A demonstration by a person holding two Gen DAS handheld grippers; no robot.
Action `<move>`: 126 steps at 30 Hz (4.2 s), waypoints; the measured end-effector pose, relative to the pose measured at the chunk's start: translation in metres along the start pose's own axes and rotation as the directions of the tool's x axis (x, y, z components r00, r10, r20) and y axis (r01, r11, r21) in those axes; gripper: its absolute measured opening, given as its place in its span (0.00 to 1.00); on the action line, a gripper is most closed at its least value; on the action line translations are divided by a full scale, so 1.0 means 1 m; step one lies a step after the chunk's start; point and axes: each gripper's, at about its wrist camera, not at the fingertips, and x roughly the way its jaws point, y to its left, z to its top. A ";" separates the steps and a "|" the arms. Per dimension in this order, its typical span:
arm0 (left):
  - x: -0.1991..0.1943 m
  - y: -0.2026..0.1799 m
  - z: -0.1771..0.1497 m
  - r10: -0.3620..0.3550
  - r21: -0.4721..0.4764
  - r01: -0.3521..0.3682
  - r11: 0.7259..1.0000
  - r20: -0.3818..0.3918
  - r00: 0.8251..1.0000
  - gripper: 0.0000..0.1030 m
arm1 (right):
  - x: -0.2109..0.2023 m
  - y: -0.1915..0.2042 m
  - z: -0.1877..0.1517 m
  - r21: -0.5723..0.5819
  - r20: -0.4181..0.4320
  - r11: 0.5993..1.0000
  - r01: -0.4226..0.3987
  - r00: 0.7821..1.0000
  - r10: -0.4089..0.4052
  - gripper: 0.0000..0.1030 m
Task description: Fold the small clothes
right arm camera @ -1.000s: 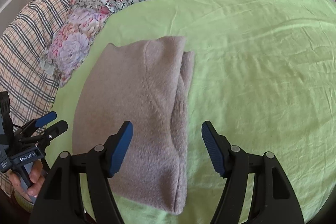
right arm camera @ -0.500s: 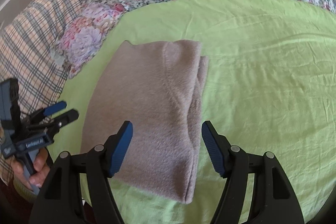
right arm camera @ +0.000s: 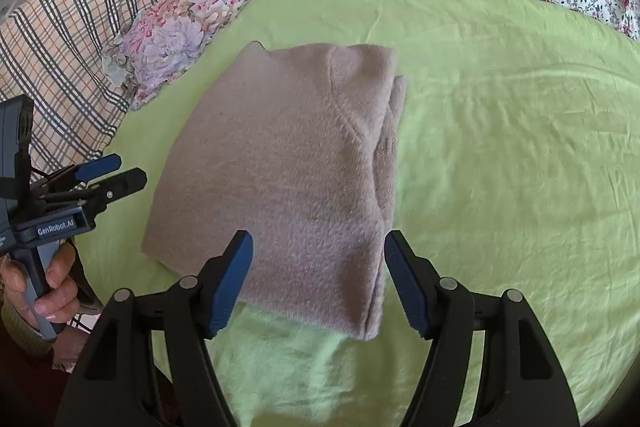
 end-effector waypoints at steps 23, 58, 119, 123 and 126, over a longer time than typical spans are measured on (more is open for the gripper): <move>-0.005 -0.015 -0.005 0.001 0.074 -0.001 0.997 0.012 1.000 0.82 | -0.003 0.015 -0.002 -0.036 0.047 0.999 0.012 0.999 -0.010 0.73; -0.008 -0.011 0.001 -0.004 0.081 0.001 0.997 0.035 0.999 0.83 | -0.002 0.034 0.011 -0.073 0.061 0.997 -0.002 0.998 0.006 0.75; 0.012 -0.010 0.023 0.024 0.079 -0.024 0.997 0.010 1.000 0.83 | 0.012 0.026 0.029 -0.072 0.046 0.997 -0.012 0.999 0.016 0.76; 0.013 -0.011 0.023 0.026 0.077 -0.027 0.997 0.006 1.000 0.83 | 0.013 0.026 0.030 -0.071 0.046 0.997 -0.011 0.999 0.014 0.76; 0.013 -0.011 0.023 0.028 0.076 -0.028 0.997 0.005 1.000 0.84 | 0.015 0.025 0.031 -0.065 0.046 0.998 -0.010 0.999 0.013 0.76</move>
